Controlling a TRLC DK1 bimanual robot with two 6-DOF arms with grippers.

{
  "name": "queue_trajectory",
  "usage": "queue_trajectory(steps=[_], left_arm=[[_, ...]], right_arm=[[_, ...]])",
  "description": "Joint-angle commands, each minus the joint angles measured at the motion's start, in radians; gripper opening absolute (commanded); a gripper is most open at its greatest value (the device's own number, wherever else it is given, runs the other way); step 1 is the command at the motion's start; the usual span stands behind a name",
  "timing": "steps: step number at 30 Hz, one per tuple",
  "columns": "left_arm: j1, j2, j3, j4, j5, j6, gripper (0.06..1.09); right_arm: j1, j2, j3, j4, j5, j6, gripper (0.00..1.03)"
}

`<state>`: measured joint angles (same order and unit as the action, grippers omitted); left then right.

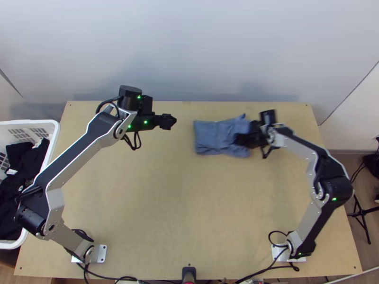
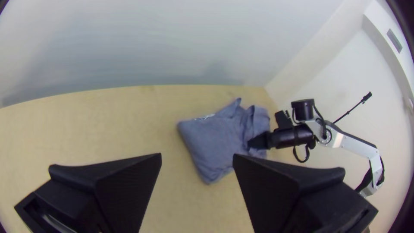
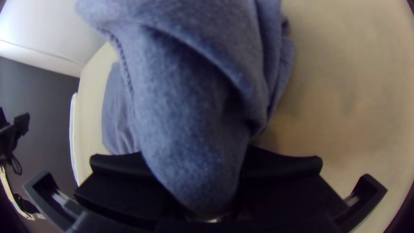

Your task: Fold the t-shirt

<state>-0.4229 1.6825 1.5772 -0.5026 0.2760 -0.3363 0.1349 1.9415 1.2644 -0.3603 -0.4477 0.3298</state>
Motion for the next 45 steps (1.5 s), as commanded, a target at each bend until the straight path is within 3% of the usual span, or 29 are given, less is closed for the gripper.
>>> queue_trajectory(steps=[1,13,18,26,36,37,38,40,45], left_arm=[[0.012,-0.032,-0.056,0.001,-0.008,-0.006,0.87],[0.026,-0.087,-0.103,-0.001,-0.009,0.011,0.87],[0.052,-0.124,-0.138,-0.001,-0.008,0.016,0.87],[0.062,-0.190,-0.218,0.001,-0.008,0.026,0.87],[0.102,-0.287,-0.296,0.021,-0.009,0.033,0.88],[0.111,-0.293,-0.302,0.019,-0.008,0.033,0.88],[0.113,-0.302,-0.310,0.019,-0.009,0.033,0.91],[0.119,-0.322,-0.325,0.019,-0.008,0.033,0.95],[0.124,-0.363,-0.347,0.015,-0.009,0.033,0.95]], right_arm=[[-0.185,-0.030,0.072,-0.003,0.027,-0.032,0.03],[-0.482,0.116,0.262,0.012,0.152,-0.239,0.03],[-0.575,0.220,0.351,0.011,0.193,-0.264,0.03],[-0.613,0.307,0.463,0.011,0.213,-0.271,0.03],[-0.571,0.324,0.547,-0.009,0.211,-0.311,0.03],[-0.567,0.324,0.553,-0.029,0.211,-0.319,0.08],[-0.566,0.320,0.555,-0.049,0.211,-0.318,0.31],[-0.571,0.310,0.553,-0.080,0.211,-0.318,1.03],[-0.617,0.278,0.546,-0.193,0.211,-0.370,0.99]])
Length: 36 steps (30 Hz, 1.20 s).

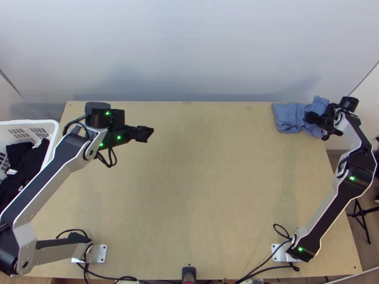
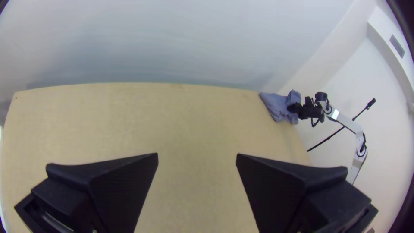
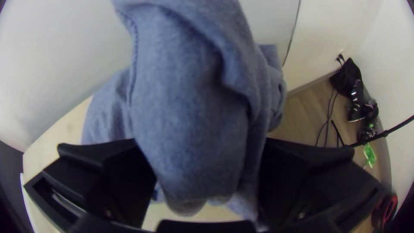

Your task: Fold the t-shirt

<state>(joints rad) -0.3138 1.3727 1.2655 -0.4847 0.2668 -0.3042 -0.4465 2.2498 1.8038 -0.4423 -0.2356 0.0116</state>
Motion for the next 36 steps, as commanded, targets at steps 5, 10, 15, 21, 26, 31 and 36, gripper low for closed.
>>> queue_trajectory(steps=[5,10,15,21,26,31,36], left_arm=[[0.028,-0.095,-0.041,-0.023,0.000,0.005,0.95],[0.074,-0.135,-0.021,-0.046,0.000,0.025,0.95],[0.134,-0.190,-0.003,-0.083,0.000,0.036,0.95],[0.226,-0.323,-0.060,-0.060,-0.021,0.037,0.99],[0.341,-0.449,-0.100,-0.049,-0.083,0.033,1.03],[0.466,-0.593,-0.247,-0.002,-0.098,0.053,1.04],[0.486,-0.707,-0.443,0.103,-0.100,0.068,1.04]], right_arm=[[-0.089,-0.136,-0.040,-0.283,-0.001,-0.142,0.99],[-0.141,-0.338,-0.222,-0.323,-0.002,-0.249,0.99],[-0.198,-0.578,-0.383,-0.325,-0.036,-0.334,0.99],[-0.181,-0.934,-0.600,-0.317,-0.128,-0.340,0.99],[-0.023,-1.237,-0.776,-0.246,-0.130,-0.213,0.99],[0.161,-1.518,-1.021,-0.035,-0.111,-0.041,0.99],[0.206,-1.655,-1.166,0.116,-0.062,0.068,0.99]])
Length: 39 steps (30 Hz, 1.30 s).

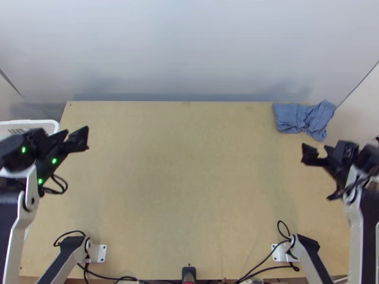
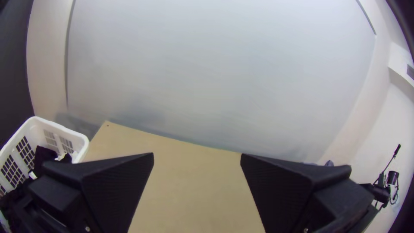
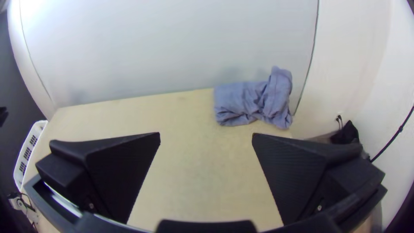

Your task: Fold the t-shirt

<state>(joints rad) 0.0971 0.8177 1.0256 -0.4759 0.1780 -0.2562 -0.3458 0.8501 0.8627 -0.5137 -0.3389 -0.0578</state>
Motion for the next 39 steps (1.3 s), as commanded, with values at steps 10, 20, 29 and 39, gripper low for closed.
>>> queue_trajectory(steps=[10,20,29,39], left_arm=[[0.078,-0.206,-0.650,0.591,-0.011,0.067,1.03],[0.052,-0.357,-0.806,0.678,-0.008,0.110,1.03],[0.006,-0.629,-0.978,0.683,-0.009,0.120,1.03],[0.024,-0.819,-1.024,0.500,-0.012,0.153,1.04]], right_arm=[[0.107,-0.471,-0.490,0.463,0.100,0.108,0.99],[0.153,-0.752,-0.717,0.583,0.100,0.082,0.95],[0.171,-0.856,-0.783,0.494,0.100,0.090,0.98],[0.222,-0.853,-0.809,0.389,0.112,0.102,0.98]])
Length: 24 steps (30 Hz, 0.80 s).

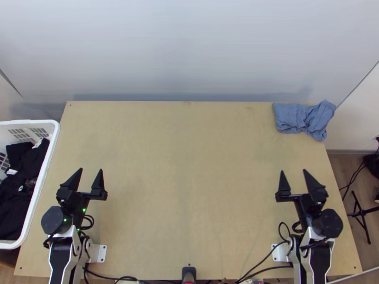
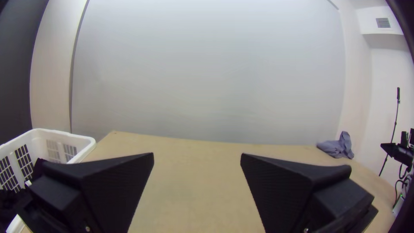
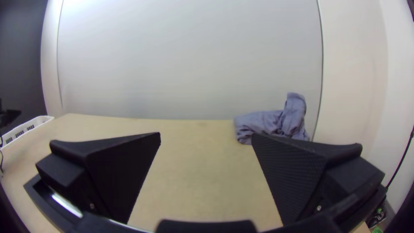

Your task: Fold the t-shirt

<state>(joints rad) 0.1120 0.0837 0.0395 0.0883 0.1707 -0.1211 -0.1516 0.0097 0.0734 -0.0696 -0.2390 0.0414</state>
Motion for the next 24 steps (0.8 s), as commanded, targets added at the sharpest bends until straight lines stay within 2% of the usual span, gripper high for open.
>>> queue_trajectory(steps=[1,24], left_arm=[[0.008,-0.084,-0.039,-0.065,-0.005,0.015,1.04],[-0.002,-0.084,-0.039,-0.061,-0.004,0.012,1.04]], right_arm=[[0.032,-0.011,-0.018,-0.059,0.033,-0.003,0.98],[0.040,-0.011,-0.018,-0.062,0.047,-0.009,0.98]])
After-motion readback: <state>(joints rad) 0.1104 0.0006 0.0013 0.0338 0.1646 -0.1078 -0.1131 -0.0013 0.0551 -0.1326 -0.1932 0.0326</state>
